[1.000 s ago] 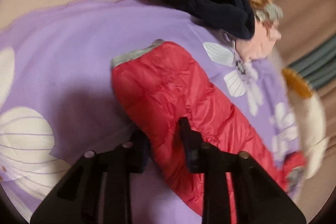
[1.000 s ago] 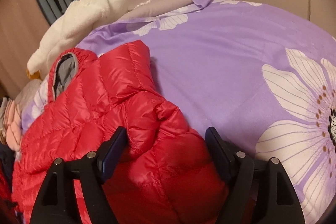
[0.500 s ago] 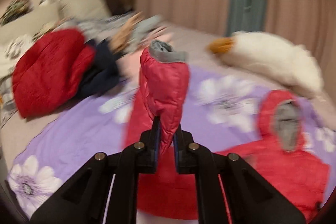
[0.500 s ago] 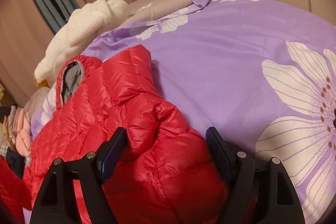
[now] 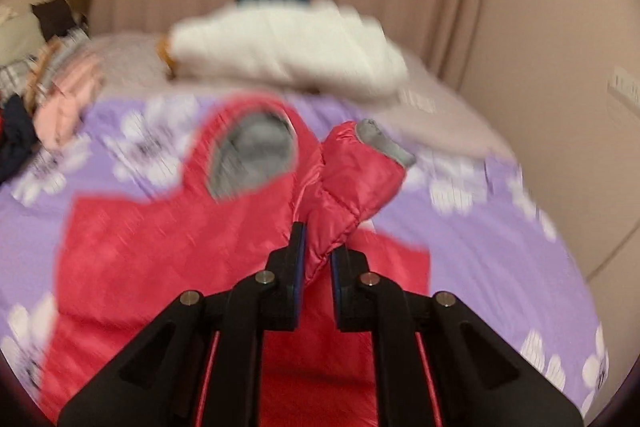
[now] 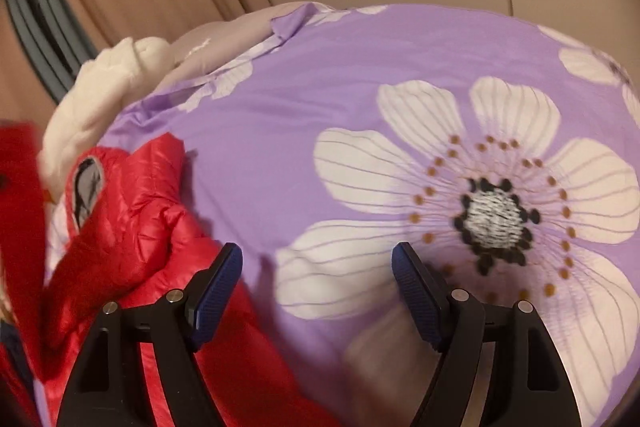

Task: Fold large clothes
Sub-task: 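Lift the sleeve with the left tool, lay it across the body, release, then grasp the grey cuff of the other sleeve with the right tool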

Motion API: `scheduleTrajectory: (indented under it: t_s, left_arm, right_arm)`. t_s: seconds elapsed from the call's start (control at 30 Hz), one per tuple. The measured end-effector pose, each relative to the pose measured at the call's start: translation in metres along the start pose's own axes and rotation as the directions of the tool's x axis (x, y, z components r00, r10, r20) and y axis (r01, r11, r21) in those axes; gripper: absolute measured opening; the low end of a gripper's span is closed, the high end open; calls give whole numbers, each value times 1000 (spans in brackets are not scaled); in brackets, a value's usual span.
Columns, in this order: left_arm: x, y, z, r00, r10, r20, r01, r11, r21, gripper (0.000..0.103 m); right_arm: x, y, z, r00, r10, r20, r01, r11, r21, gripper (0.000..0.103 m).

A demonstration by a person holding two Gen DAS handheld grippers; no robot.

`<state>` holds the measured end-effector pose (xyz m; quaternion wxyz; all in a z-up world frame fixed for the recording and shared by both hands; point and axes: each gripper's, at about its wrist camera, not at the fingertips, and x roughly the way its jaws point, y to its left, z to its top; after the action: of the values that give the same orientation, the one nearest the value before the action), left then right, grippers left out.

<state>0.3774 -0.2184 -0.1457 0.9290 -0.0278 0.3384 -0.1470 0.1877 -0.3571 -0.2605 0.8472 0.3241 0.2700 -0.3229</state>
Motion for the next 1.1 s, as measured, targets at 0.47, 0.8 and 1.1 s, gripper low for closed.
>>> scheduleTrajectory:
  t_s: [0.47,0.8,1.1]
  left_arm:
    - [-42,15,-6,989,-145,-29,144,989,-31,81]
    - [-147,101,-14,939,208,274,-178,975,-130,83]
    - [-156,164,-32,921,307,241,-257,942,-215,74]
  right_arm:
    - [15,17,-2,998,-53,-18,51,993,-105,94]
    - [14,19,-5,997,-70,-18,67,991,-118,94]
    - [16,25,-4,995,-97,-32,92,987,-134,95]
